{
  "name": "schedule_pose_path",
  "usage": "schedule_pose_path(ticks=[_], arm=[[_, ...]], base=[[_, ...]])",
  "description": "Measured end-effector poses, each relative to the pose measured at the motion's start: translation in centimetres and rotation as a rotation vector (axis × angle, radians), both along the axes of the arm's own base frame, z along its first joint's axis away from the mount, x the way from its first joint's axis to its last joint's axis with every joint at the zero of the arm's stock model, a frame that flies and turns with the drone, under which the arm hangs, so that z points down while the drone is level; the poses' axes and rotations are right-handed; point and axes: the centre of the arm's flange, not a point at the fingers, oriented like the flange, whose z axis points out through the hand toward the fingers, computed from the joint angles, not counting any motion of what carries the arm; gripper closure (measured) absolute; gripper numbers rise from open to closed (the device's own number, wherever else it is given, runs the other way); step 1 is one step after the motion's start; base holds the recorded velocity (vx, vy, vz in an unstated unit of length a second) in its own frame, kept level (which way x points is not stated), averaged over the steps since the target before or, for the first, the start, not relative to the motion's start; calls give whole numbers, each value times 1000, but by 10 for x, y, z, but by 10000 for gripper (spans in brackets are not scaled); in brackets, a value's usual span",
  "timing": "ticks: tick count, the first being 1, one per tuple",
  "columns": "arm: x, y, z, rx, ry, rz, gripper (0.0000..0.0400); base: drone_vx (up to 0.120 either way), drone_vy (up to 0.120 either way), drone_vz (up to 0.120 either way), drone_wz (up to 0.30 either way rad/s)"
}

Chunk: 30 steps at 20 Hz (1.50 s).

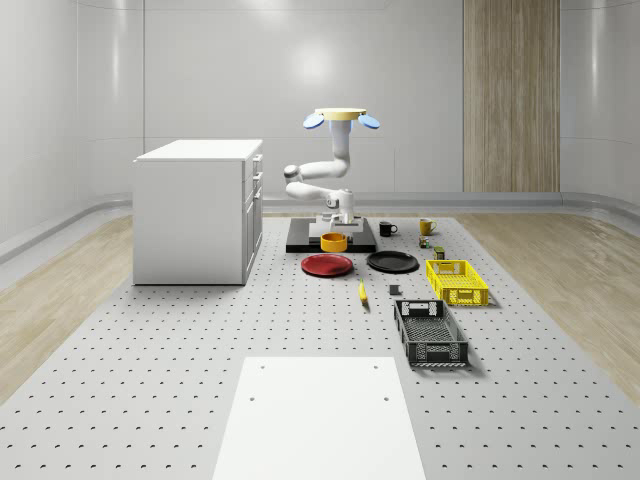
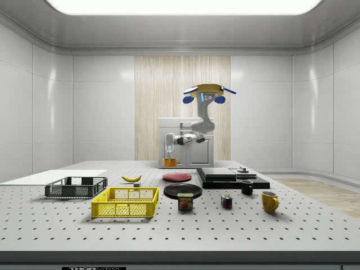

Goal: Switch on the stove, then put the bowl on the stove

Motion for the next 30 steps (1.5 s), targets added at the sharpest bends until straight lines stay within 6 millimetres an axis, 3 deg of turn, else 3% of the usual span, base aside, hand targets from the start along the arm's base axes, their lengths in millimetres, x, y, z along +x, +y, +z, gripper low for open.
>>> schedule_pose_path(ticks=[30], arm=[[0,0,0,0,0,0,300]], base=[[-120,0,0,0]])
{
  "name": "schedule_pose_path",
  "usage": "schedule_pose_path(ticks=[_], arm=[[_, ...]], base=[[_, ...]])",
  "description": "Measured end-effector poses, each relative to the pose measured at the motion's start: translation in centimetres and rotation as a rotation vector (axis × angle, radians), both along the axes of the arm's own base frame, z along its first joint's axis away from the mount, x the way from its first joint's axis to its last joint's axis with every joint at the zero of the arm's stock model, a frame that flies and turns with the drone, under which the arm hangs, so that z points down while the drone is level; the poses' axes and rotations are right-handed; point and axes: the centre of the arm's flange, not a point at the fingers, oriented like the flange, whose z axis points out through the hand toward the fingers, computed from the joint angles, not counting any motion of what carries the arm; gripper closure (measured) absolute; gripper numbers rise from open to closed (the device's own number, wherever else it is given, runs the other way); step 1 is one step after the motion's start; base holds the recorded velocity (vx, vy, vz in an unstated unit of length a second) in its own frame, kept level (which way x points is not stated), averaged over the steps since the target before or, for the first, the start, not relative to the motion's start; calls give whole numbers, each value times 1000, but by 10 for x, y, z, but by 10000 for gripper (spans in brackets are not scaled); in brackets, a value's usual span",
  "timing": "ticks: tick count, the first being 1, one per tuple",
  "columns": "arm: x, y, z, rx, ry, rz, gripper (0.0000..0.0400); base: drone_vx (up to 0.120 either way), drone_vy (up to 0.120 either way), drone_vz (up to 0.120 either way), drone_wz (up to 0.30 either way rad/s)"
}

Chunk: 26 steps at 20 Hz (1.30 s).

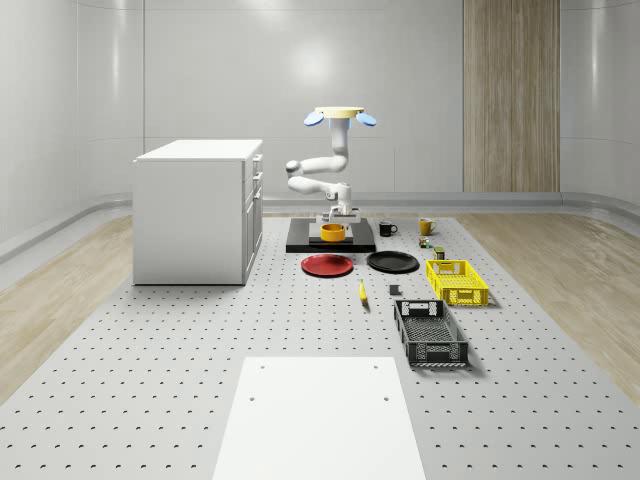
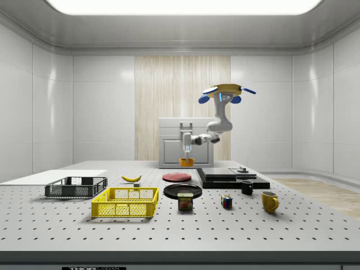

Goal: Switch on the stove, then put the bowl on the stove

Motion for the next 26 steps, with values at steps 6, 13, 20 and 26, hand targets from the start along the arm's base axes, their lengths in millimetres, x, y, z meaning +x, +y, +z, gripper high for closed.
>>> schedule_pose_path(ticks=[6,13,20,26], arm=[[0,0,0,0,0,0,300],[0,0,0,0,0,0,300],[0,0,0,0,0,0,300],[0,0,0,0,0,0,300]], base=[[-120,0,0,0],[-120,0,0,0],[-120,-29,0,0],[-120,0,0,0]])
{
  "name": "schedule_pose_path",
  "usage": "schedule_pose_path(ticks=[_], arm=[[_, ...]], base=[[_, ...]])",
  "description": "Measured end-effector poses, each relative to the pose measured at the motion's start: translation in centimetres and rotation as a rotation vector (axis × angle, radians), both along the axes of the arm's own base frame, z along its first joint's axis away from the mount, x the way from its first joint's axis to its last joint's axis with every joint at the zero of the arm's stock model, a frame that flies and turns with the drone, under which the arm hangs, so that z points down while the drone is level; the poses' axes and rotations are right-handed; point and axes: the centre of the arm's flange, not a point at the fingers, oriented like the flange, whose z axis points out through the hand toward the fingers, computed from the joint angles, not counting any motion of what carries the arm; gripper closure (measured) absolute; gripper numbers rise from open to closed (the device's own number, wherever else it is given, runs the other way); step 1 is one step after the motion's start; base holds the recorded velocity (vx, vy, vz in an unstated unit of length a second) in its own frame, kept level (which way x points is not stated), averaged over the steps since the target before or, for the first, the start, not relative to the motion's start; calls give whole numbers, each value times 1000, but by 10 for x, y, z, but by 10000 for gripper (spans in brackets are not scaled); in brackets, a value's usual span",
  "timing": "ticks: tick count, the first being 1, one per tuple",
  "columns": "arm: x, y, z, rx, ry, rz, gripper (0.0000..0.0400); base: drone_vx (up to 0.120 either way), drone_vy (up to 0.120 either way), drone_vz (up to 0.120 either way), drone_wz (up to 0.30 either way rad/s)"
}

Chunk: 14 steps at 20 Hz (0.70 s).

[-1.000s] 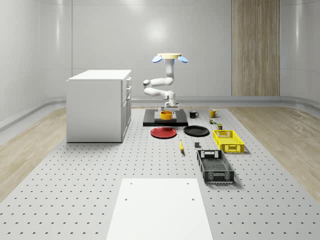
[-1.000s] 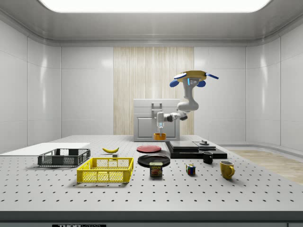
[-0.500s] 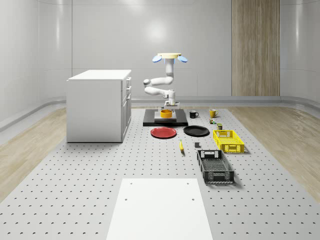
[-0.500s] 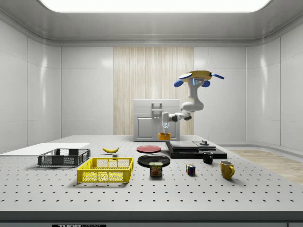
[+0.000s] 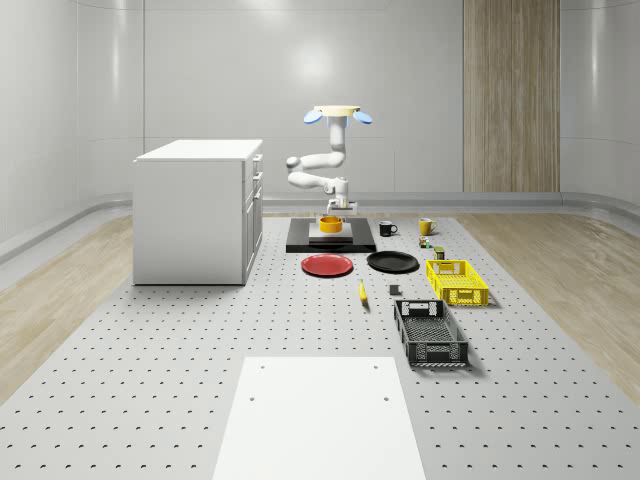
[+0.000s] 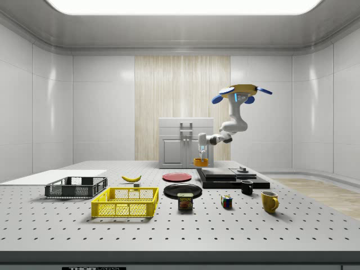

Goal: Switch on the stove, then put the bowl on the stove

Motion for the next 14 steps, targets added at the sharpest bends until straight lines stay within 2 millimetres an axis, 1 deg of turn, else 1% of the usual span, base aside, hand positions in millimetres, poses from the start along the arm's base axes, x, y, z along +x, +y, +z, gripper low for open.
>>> schedule_pose_path(ticks=[1,3,4,14], arm=[[0,0,0,0,0,0,300],[0,0,0,0,0,0,300],[0,0,0,0,0,0,300],[0,0,0,0,0,0,300]], base=[[-120,0,-40,0],[-120,0,-120,0],[-120,0,-40,0],[-120,0,0,0]])
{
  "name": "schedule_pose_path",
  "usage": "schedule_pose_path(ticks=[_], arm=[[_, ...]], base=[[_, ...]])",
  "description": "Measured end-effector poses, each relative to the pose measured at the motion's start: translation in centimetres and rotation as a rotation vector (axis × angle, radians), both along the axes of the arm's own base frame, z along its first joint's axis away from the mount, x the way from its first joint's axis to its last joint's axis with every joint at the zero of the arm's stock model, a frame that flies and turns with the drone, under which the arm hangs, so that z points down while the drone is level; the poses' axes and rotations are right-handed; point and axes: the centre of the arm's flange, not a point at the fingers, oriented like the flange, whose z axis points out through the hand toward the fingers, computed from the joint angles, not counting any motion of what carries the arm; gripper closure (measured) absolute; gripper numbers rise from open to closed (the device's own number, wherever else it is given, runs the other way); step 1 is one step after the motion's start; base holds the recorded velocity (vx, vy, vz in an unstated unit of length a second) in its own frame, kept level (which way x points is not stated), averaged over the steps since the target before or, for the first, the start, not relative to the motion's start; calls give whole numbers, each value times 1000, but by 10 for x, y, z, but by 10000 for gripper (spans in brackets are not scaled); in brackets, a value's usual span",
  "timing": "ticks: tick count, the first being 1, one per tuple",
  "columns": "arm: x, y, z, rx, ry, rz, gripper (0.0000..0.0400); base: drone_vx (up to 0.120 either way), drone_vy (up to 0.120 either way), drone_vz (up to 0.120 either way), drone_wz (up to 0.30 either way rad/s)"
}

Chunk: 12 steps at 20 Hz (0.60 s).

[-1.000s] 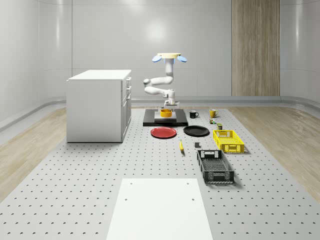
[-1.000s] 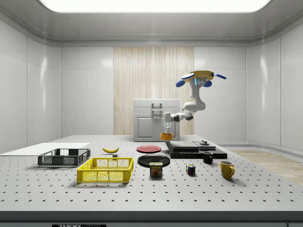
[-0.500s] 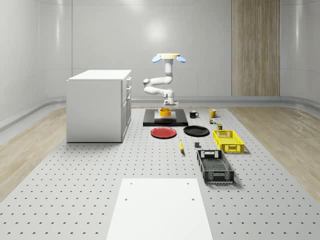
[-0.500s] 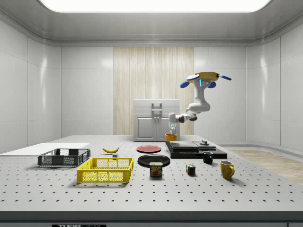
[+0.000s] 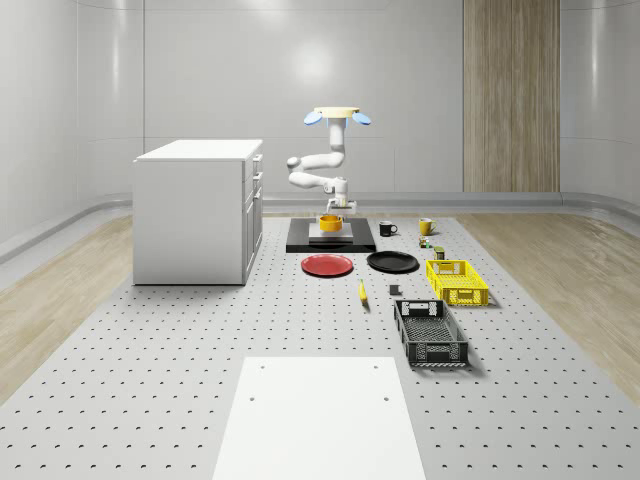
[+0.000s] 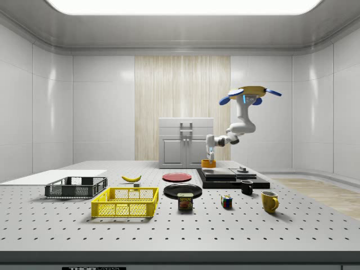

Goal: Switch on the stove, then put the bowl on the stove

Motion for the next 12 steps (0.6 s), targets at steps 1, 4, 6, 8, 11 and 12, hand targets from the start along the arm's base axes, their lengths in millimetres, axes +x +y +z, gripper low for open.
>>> schedule_pose_path(ticks=[1,4,6,8,11,12], arm=[[0,0,0,0,0,0,300],[0,0,0,0,0,0,300],[0,0,0,0,0,0,300],[0,0,0,0,0,0,300],[0,0,6,0,0,0,300],[0,0,9,0,0,0,300]], base=[[-120,0,0,0],[-120,0,0,0],[-120,0,0,0],[-100,0,0,0],[0,0,0,0],[0,0,0,0]])
